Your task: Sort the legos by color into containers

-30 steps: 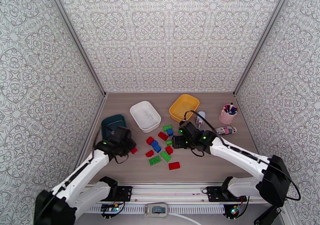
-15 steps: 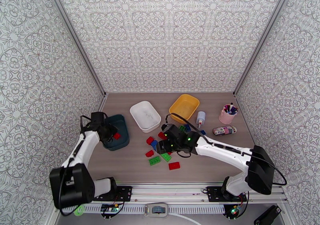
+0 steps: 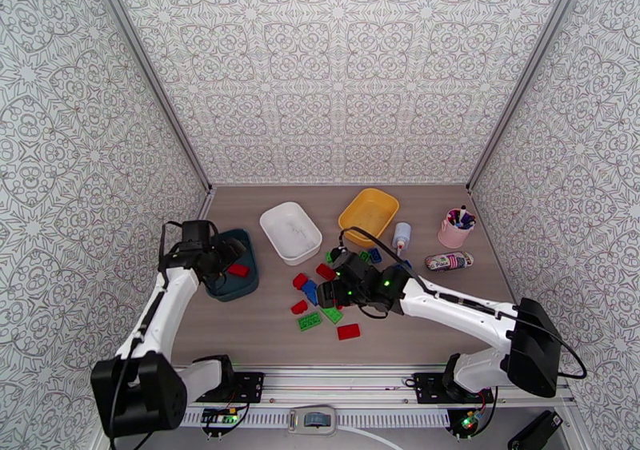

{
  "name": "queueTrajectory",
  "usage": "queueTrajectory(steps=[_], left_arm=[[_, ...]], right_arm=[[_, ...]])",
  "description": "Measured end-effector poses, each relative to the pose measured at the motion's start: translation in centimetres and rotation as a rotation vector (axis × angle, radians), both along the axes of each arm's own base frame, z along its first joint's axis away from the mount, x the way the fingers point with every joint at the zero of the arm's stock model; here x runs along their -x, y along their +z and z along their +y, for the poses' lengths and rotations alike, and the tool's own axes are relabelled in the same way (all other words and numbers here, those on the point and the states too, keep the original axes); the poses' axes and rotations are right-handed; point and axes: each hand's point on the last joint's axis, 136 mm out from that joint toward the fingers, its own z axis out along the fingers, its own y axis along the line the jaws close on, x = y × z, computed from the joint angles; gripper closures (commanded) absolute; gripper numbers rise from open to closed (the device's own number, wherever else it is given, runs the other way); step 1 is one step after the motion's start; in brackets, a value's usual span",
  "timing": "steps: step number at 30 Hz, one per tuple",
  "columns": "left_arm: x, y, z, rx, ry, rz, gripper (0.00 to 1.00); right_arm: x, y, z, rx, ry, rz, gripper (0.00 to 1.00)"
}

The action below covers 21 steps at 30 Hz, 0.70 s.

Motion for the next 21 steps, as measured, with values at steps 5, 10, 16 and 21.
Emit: queueTrajectory(steps=[5, 10, 16, 21], left_arm=[[1.0, 1.0, -3.2, -0.025, -0.108, -0.021, 0.12], [2.3, 0.6, -7.0, -0.062, -0.240, -0.001, 0.14], [4.2, -0.7, -12.3, -0.102, -0.428, 0.040, 0.17], [7.1, -1.8, -16.8, -0.108, -0.555, 0.087, 0.18]], right_arm=[[-0.5, 0.0, -0.8, 0.022, -0.037, -0.016, 0.23], [-1.9, -0.6, -2.9, 0.064, -0.126, -0.010, 0.22], [-2.8, -2.5, -6.4, 0.096, -0.214, 0.038, 0.19], [-2.9, -4.0, -10.1, 0.119, -0.291, 0.087, 0.16]])
